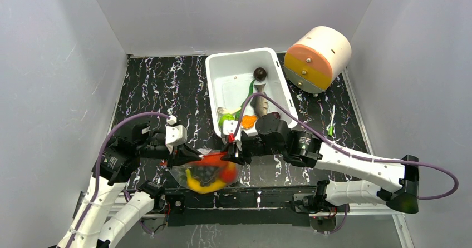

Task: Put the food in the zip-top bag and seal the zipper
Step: Zip the zipper food storage bag.

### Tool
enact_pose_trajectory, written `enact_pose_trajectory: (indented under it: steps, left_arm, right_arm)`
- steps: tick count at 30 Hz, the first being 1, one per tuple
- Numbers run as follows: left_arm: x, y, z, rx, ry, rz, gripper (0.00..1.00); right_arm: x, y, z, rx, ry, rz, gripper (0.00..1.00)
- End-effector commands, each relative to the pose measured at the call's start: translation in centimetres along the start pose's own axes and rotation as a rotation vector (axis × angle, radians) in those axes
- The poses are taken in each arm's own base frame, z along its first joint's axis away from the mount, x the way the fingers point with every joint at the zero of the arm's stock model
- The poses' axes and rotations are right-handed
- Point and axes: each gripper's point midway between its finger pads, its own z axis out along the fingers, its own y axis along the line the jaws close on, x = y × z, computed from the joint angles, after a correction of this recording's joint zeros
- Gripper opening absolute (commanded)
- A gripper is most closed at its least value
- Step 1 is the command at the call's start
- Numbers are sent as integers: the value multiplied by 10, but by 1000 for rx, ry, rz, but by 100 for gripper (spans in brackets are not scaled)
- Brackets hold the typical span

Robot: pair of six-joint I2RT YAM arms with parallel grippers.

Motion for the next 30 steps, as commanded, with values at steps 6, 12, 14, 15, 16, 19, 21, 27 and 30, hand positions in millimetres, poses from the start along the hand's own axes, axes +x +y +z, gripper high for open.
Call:
enact_pose_trajectory:
  steps: [6,12,14,15,16,19,21,27,30]
  left_arm:
    - [-8,-4,-2,22,-25,53,0]
    - [-4,-3,-3,10,-5,52,0]
    - [-4,-3,-3,9,-3,52,0]
    - [-5,-3,-4,8,-2,52,0]
    - [-5,-4,-4,7,0,53,0]
    - [-7,-4,-5,5,2,53,0]
    - [-8,-4,-5,6,3,52,0]
    - [-6,-2,-7,-11,18,43,0]
    - [-5,-2,-8,-17,25,36,0]
  right_arm:
    - [-41,-8,-13,56,-135,-18,0]
    - [-36,-18,-30,150,-131,9,0]
    - [-34,-20,-37,181,-132,21,0]
    - [-33,-23,-42,202,-131,26,0]
    - [-31,-24,-45,217,-129,33,0]
    - [-29,-29,-57,272,-128,50,0]
    - [-28,-33,-66,313,-133,66,0]
    - [-29,-49,-95,458,-174,111,0]
    - [-33,-56,-114,532,-212,130,0]
